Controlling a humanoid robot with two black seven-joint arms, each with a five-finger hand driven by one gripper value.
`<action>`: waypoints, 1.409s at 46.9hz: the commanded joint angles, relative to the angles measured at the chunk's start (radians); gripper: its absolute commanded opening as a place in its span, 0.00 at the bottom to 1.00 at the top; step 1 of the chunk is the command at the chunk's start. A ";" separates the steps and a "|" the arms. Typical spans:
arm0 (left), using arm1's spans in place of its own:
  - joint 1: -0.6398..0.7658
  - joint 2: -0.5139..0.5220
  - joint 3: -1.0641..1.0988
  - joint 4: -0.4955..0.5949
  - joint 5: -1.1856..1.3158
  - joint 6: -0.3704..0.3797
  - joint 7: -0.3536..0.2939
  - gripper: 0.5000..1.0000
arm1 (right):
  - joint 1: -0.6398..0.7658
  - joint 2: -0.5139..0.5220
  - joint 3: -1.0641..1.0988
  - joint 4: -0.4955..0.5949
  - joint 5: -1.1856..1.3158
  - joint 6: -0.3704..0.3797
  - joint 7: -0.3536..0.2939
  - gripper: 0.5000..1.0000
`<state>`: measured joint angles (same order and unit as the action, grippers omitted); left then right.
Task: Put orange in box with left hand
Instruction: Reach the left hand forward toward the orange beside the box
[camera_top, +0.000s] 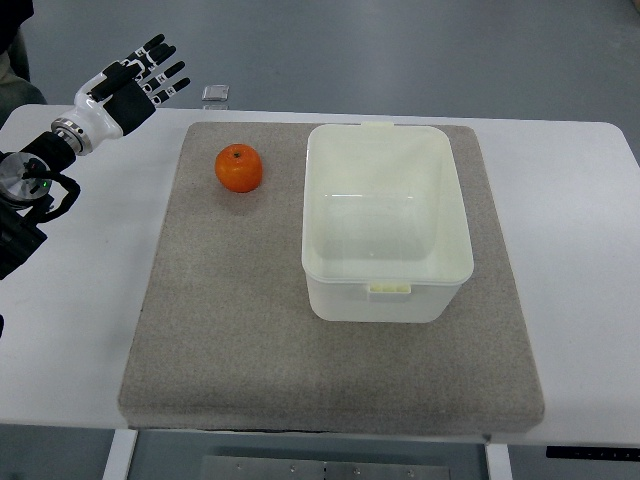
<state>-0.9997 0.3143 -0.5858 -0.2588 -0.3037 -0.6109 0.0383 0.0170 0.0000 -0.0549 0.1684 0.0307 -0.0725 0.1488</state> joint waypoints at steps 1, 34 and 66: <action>0.001 -0.003 0.001 0.001 0.000 0.000 0.000 0.99 | 0.000 0.000 0.000 0.000 0.000 0.000 0.000 0.85; 0.001 -0.017 0.017 0.021 0.009 0.000 -0.001 0.99 | 0.000 0.000 0.000 -0.001 0.000 0.000 0.000 0.85; -0.077 0.028 0.007 -0.097 1.052 0.000 -0.204 0.99 | 0.000 0.000 0.000 0.000 0.000 -0.001 0.000 0.85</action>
<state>-1.0656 0.3427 -0.5797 -0.3503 0.6654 -0.6111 -0.1530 0.0169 0.0000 -0.0552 0.1687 0.0307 -0.0721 0.1488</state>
